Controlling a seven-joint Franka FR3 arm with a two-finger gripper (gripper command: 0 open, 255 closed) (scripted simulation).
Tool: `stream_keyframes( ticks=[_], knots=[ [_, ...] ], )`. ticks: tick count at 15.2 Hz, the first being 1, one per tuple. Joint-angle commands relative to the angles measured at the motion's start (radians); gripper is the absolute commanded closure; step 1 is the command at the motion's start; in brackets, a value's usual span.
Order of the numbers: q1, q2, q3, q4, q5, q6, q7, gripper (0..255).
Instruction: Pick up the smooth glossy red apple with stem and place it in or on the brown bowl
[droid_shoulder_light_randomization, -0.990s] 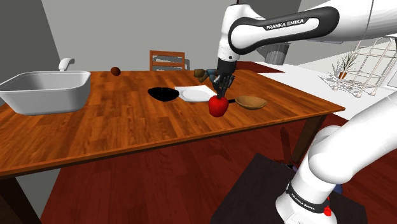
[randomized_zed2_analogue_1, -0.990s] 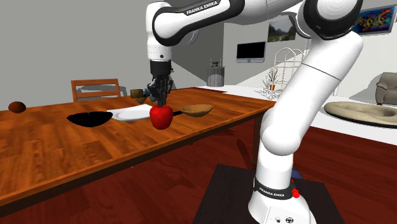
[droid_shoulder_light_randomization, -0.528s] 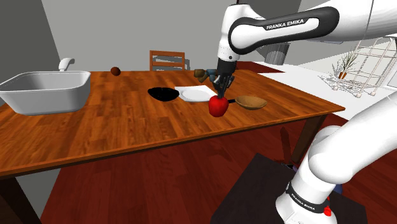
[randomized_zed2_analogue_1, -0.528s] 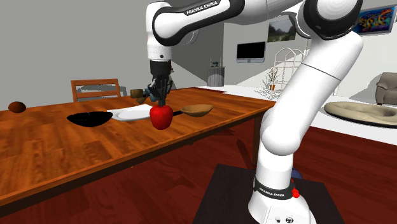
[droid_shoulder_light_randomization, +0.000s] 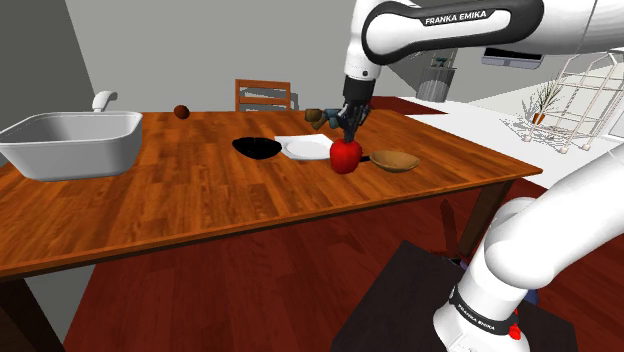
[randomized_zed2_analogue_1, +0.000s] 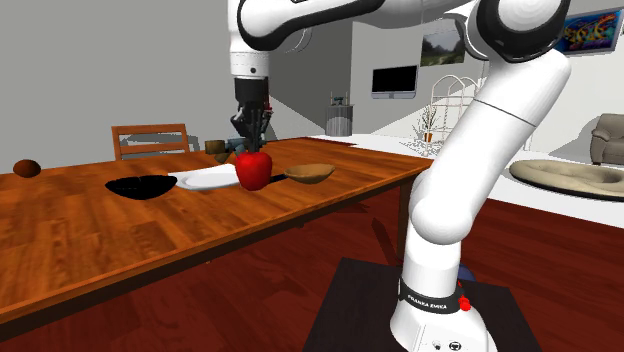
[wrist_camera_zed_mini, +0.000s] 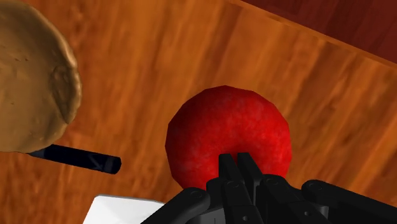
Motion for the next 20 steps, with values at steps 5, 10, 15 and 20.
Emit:
stream_keyframes(
  ticks=[5,10,15,20],
  knots=[
    [-0.001,0.010,0.000,0.088,0.000,-0.079,-0.006,255],
    [-0.002,0.023,0.000,0.168,0.000,-0.145,-0.010,255],
    [-0.002,0.042,0.001,0.253,0.000,-0.211,-0.014,255],
    [-0.030,0.007,-0.066,0.259,-0.019,-0.245,-0.107,255]
  ],
)
